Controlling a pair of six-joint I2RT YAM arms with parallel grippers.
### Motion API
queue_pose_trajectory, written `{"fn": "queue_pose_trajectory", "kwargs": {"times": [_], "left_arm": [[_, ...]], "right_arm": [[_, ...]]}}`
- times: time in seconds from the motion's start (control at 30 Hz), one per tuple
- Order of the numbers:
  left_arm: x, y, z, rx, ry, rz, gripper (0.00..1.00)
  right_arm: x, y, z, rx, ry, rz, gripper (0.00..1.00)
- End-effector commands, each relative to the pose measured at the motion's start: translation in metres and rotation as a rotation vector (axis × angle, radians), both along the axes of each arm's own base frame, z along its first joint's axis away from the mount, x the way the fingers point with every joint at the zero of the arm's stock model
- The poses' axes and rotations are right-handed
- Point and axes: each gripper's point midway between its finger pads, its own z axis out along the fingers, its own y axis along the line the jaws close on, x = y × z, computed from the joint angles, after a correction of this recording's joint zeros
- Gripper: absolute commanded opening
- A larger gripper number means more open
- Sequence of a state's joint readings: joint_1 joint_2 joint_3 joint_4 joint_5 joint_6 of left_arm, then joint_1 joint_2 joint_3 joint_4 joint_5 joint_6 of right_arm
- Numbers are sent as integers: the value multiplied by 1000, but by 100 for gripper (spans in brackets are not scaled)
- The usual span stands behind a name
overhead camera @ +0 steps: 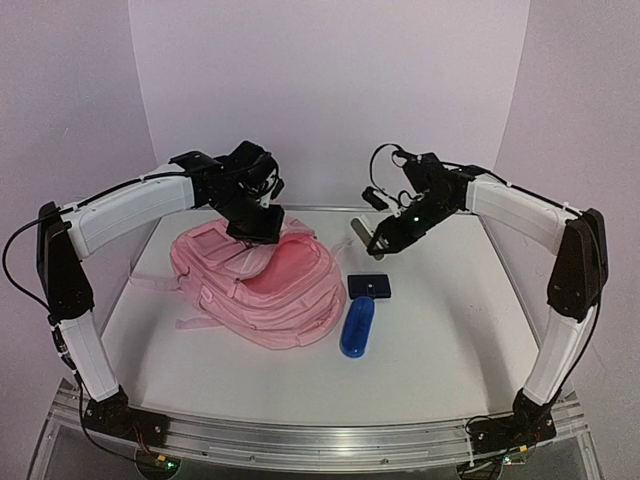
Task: Pack the student bag
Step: Pick up the stationery from the center of the board, then place the stationery in the student bag.
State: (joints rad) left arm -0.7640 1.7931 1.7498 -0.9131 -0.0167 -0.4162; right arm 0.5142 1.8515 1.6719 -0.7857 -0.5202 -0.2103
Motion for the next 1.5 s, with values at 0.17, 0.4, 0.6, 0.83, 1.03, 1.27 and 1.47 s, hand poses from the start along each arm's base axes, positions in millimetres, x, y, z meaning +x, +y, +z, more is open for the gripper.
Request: {"fn": "queue_pose_trajectory", "kwargs": {"times": [0.17,0.4,0.6,0.83,1.03,1.27,1.47], "left_arm": [[28,-21,90,-340,-158,82,0],[33,-19,102,-392,-169,121,0],[32,-17,103,-404,-167,130,0],[29,-11,107,-424,-181,139,0],[29,-7,106,-427,-182,141,0],[28,-4,99,-398,-177,124,0],[16,-6,68,-342,-97,68,0]], "right_arm": [[-10,101,23,298,281,-161,20],[-24,148,3,308,399,-212,25],[-18,171,5,319,373,-251,31],[-13,195,21,400,360,-218,77],[-20,193,24,409,355,-169,82],[-30,162,18,357,288,-136,72],[-17,128,37,384,232,-109,76]]}}
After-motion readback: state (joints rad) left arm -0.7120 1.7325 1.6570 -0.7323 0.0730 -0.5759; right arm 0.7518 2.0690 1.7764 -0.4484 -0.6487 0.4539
